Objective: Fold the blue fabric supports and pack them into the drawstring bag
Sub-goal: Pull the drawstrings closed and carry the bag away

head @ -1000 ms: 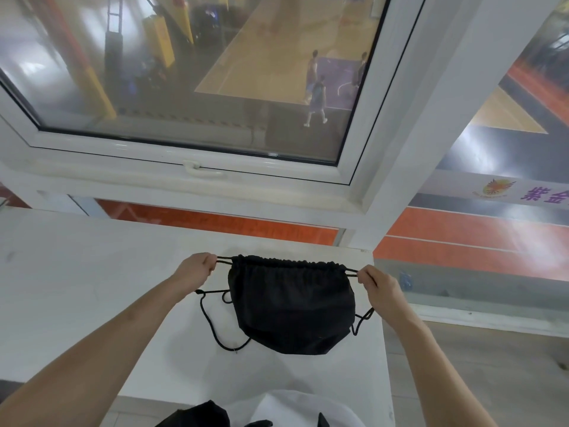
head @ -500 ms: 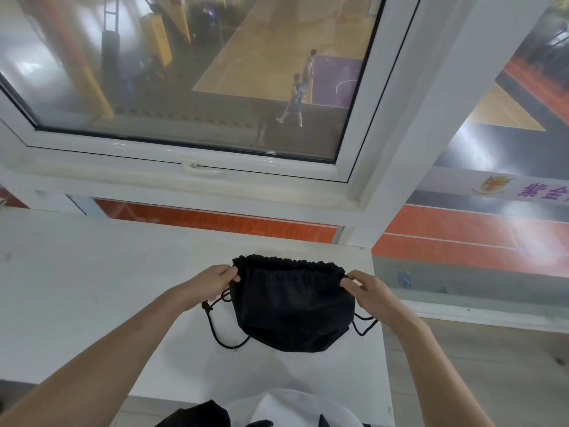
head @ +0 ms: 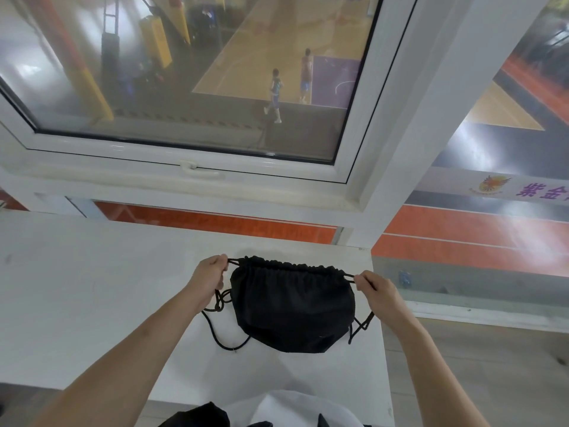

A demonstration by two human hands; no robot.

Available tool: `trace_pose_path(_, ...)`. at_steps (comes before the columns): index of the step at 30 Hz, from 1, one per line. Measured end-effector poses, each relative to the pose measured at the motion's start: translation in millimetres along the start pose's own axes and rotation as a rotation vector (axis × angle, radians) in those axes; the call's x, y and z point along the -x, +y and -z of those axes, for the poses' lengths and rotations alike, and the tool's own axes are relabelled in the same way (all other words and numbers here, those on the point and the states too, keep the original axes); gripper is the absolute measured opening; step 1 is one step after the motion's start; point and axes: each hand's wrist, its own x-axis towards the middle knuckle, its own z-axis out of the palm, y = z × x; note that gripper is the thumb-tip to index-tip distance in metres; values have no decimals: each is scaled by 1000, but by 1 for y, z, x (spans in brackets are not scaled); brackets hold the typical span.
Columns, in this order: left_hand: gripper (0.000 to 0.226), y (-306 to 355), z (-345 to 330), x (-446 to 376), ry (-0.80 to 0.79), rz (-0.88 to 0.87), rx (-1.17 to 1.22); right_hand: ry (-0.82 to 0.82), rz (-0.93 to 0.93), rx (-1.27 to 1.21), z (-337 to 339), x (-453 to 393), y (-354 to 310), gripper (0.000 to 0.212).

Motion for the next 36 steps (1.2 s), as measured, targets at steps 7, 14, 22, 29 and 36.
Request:
trace_pose_path(7,32,-16,66,-29,383,88,88,254,-44,1,25,-4,36,34)
trace_pose_path(14,37,-34,61,-20,145,104,-35,77,-78,53,9,-6,51,34)
trace_pose_path(22,31,-59,28,20,-77,6,-440,-11,196,173,-31,-19,11,35)
trace_pose_path(29,32,-58,28,32,-133,19,-505,-87,481,330,-90,-41,-84,52)
trace_pose_path(36,28,-58,20,49,-21,69,-463,-272,453,667,-138,-52,-110,62)
